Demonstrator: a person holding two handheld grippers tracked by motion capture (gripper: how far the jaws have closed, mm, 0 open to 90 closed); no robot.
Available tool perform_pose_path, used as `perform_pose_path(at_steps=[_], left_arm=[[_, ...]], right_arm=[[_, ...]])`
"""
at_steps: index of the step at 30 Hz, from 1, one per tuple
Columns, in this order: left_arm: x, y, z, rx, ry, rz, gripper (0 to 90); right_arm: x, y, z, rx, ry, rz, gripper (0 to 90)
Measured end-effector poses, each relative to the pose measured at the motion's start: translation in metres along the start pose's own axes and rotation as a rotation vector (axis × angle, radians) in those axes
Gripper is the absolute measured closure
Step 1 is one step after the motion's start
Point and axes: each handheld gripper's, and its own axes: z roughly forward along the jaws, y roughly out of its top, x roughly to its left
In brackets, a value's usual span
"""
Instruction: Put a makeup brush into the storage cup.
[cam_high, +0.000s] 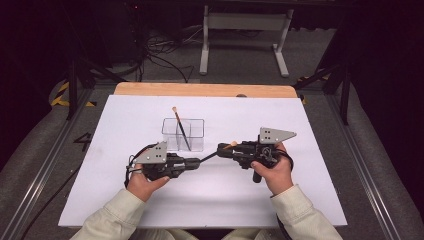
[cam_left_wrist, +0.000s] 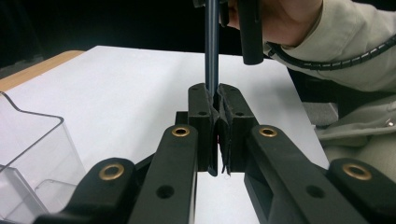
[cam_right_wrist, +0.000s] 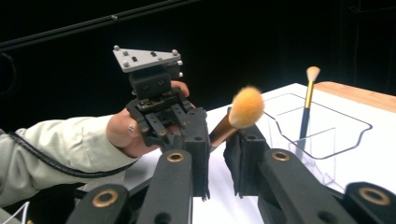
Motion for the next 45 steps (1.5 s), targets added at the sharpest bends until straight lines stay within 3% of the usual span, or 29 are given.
perform_pose_path(at_steps=[9,17,26,32,45], left_arm=[[0.0,-0.001,0.002,0.003,-0.014,-0.005,83.0],[0.001,-0.001,0.002,0.002,-0.025,-0.022,82.0],[0.001,0.001,-0.002,0.006,0.008,-0.046,62.0],[0.002,0.0,-0.007,0.018,0.033,-0.058,51.1],[0.004,-0.002,-0.014,0.035,0.073,-0.068,43.5]], right_arm=[[0.003,0.001,0.0,-0.001,0.042,0.001,83.7],[0.004,0.002,0.0,0.005,0.042,0.002,83.9],[0.005,0.01,-0.004,0.016,0.016,-0.018,83.9],[0.006,0.029,-0.007,0.036,-0.006,-0.051,83.9],[0.003,0.058,-0.014,0.043,-0.059,-0.089,83.9]])
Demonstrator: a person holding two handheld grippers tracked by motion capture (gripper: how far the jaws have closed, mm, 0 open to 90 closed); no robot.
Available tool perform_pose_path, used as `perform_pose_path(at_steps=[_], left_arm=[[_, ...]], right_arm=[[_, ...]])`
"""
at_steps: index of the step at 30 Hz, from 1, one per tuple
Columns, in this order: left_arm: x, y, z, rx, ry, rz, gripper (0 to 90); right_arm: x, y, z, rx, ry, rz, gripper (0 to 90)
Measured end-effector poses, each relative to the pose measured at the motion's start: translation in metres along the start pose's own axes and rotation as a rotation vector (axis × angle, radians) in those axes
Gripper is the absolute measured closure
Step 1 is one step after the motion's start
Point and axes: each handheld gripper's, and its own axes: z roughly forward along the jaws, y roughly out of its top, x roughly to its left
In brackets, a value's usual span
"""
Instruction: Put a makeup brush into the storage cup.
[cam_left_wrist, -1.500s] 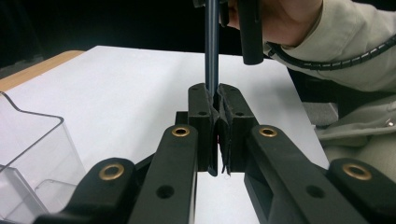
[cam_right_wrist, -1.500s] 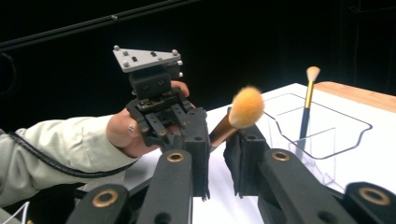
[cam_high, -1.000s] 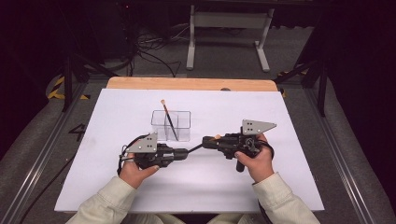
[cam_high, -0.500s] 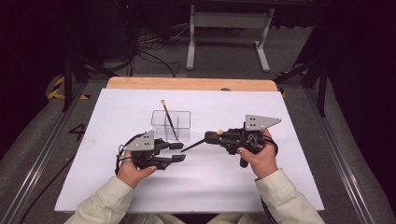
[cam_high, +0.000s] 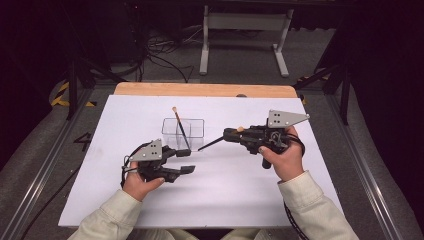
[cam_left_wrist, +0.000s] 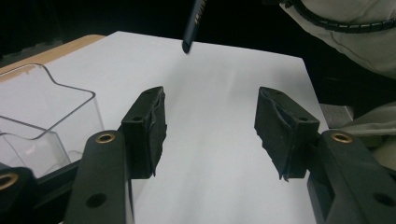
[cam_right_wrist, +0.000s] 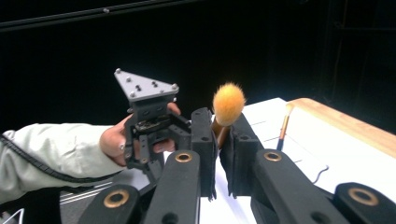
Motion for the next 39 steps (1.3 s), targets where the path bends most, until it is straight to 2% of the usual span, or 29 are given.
perform_pose_path(at_steps=[11,15,21,29,39], left_arm=[[0.001,-0.001,-0.003,0.002,0.004,-0.006,41.9],[0.001,-0.001,-0.003,0.007,0.001,-0.006,40.6],[0.002,-0.003,-0.003,-0.005,0.013,-0.04,33.1],[0.002,-0.003,-0.006,-0.012,0.034,-0.05,27.7],[0.001,-0.008,-0.02,-0.033,0.082,-0.075,24.0]], right_arm=[[-0.008,0.013,0.003,0.002,-0.048,-0.004,83.9],[-0.012,0.016,0.003,0.006,-0.08,-0.003,83.9],[-0.015,0.021,0.005,0.009,-0.12,-0.004,83.9],[-0.019,0.026,0.01,0.029,-0.139,-0.017,83.9],[-0.025,0.037,0.023,0.062,-0.147,-0.041,83.9]])
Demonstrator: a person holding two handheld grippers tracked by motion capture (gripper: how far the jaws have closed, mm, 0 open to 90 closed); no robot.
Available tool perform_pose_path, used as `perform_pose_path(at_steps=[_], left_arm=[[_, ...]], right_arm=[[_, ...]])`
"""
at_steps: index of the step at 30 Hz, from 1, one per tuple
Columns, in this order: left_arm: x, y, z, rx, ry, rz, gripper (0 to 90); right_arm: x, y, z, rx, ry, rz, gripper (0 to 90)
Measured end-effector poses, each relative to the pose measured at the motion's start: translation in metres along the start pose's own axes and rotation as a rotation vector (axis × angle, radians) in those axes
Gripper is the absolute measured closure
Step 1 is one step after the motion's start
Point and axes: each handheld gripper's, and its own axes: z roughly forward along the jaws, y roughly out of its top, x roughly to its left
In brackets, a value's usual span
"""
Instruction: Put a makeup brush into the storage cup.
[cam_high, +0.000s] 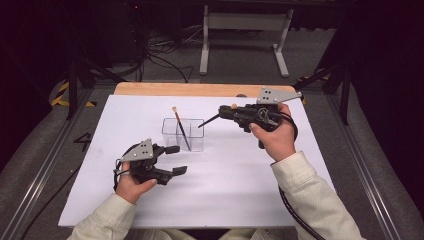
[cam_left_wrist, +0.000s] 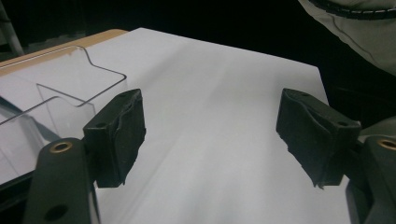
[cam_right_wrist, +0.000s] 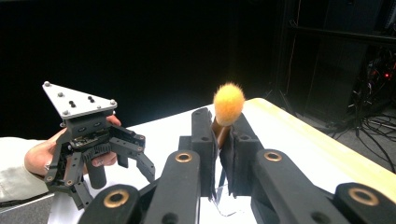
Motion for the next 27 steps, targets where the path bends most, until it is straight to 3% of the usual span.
perform_pose_path(at_steps=[6,17,27], left_arm=[[0.001,-0.001,-0.007,-0.025,0.042,-0.035,15.6],[0.002,-0.001,-0.008,-0.026,0.1,-0.021,7.2],[0.003,-0.002,-0.011,-0.04,0.111,-0.019,1.3]], right_arm=[[-0.002,0.004,0.009,0.025,-0.001,-0.01,83.9],[-0.001,0.012,0.027,0.079,-0.003,-0.03,83.9],[-0.001,0.018,0.042,0.124,-0.004,-0.045,83.9]])
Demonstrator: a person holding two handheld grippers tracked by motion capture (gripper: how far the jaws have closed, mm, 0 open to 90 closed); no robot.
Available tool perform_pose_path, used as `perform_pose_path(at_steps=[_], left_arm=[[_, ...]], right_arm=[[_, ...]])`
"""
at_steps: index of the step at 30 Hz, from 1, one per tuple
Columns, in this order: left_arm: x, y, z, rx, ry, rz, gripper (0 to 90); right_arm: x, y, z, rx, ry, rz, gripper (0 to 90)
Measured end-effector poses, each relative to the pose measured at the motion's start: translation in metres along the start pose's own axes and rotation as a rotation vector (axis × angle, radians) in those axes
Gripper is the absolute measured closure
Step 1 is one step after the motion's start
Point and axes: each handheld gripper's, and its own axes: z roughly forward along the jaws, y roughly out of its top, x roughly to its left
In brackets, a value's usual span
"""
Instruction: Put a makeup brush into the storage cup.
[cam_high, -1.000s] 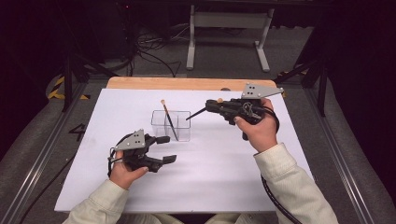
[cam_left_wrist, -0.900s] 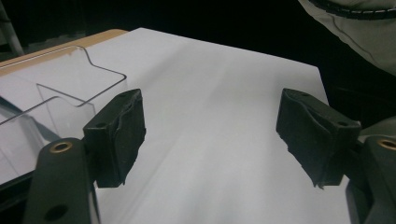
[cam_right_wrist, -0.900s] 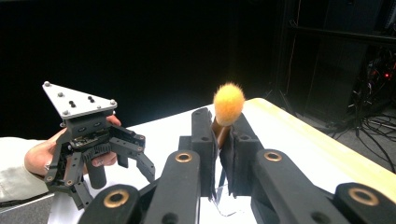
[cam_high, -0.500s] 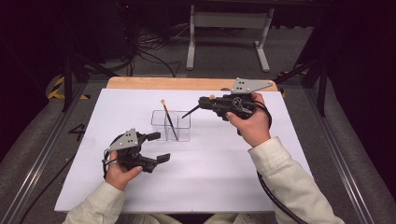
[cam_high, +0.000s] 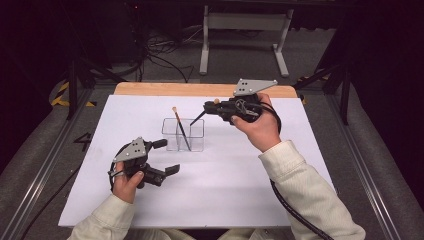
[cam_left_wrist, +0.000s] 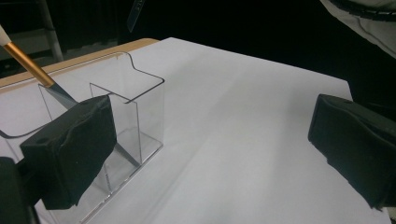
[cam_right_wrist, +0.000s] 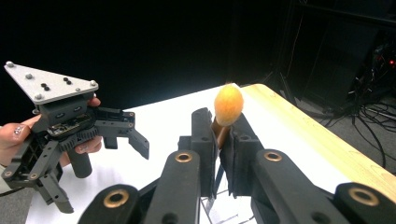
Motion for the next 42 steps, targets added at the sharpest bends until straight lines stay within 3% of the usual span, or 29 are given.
perform_pose_path(at_steps=[17,22,25,42], left_arm=[[0.002,-0.001,-0.008,-0.007,0.05,-0.005,0.4],[0.001,-0.001,-0.008,-0.009,0.064,0.011,0.3],[0.002,-0.001,-0.008,-0.01,0.07,-0.003,0.3],[0.002,-0.001,-0.008,-0.001,0.086,0.005,0.4]], right_arm=[[-0.001,0.003,0.028,0.083,-0.006,-0.027,83.8],[-0.004,0.002,0.035,0.108,-0.011,-0.022,83.8],[-0.006,0.001,0.041,0.126,-0.015,-0.022,83.9],[-0.01,-0.005,0.064,0.179,-0.012,-0.007,83.8]])
